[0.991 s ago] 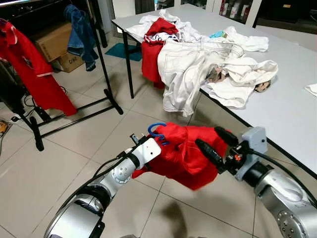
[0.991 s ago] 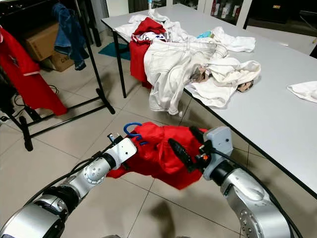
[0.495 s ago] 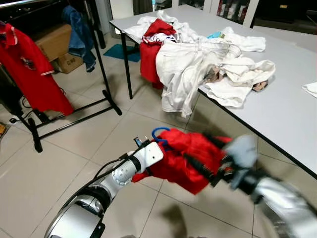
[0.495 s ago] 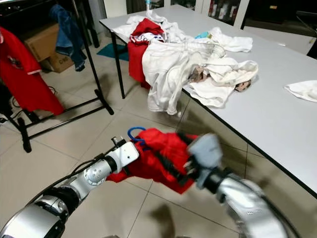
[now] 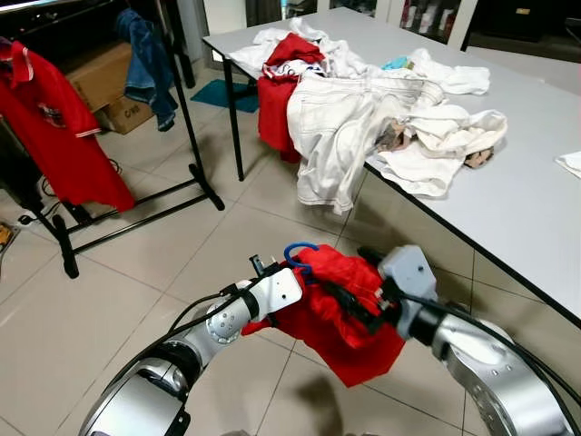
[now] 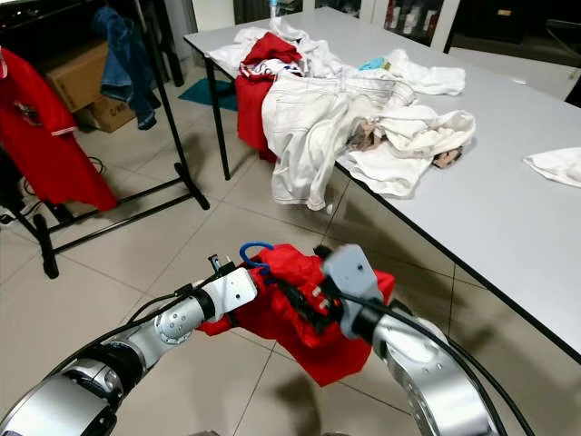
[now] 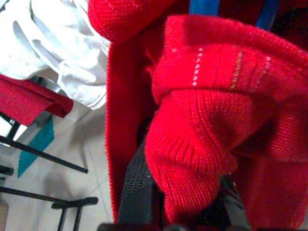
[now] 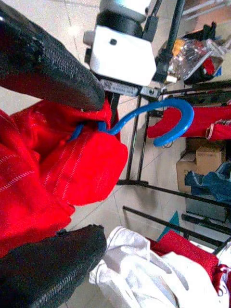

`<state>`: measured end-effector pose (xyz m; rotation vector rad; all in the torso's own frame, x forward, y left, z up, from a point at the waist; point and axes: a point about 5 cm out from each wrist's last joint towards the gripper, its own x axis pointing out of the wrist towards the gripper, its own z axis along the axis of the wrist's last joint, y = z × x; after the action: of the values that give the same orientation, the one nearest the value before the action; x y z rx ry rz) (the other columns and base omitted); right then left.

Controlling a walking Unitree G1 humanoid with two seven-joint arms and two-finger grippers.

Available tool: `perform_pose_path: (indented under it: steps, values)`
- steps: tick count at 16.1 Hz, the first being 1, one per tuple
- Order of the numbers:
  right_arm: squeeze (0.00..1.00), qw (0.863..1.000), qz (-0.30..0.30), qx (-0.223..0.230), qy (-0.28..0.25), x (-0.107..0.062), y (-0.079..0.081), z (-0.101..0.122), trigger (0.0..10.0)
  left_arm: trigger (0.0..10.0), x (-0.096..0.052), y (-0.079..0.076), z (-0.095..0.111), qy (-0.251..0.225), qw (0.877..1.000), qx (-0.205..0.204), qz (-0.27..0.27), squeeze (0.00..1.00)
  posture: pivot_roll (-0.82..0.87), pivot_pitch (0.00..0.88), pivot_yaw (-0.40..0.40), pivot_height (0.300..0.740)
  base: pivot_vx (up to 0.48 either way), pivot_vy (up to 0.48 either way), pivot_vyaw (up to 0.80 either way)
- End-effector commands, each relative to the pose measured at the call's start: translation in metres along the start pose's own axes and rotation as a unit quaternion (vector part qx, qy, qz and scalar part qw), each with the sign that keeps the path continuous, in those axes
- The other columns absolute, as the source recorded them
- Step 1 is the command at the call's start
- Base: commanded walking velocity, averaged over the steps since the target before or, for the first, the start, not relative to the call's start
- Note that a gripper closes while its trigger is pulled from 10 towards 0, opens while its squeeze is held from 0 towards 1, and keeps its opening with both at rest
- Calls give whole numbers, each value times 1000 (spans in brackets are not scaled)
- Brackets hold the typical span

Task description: Hang hanger

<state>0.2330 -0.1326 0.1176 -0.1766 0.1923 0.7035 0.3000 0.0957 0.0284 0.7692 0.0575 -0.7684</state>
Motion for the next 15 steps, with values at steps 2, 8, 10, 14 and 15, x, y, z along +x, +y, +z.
perform_pose_path:
  steps: [2, 8, 10, 14, 15]
  values:
    - [0, 1000, -5, -10, 27, 6, 1, -5, 5373, 10000, 1, 1, 5, -18, 1000, 19, 3, 0, -183, 0, 56, 740, 0, 0, 0]
    - [0, 996, 6, -86, 39, 19, 1, -4, 6549, 10000, 3, 0, 7, -20, 998, 57, -5, 0, -187, 0, 59, 740, 0, 0, 0]
    - [0, 994, 10, -96, 43, 22, 1, -5, 2745, 10000, 3, 0, 8, -22, 998, 65, -6, 0, -183, 0, 58, 740, 0, 0, 0]
    - [0, 994, 31, -96, 50, 29, 5, -8, 4431, 10000, 3, 1, 8, -23, 997, 77, -6, 0, -177, 0, 58, 740, 0, 0, 0]
    - [0, 994, 35, -90, 54, 30, 6, -9, 2745, 10000, 2, 1, 7, -22, 996, 80, -7, 0, -173, 0, 56, 740, 0, 0, 0]
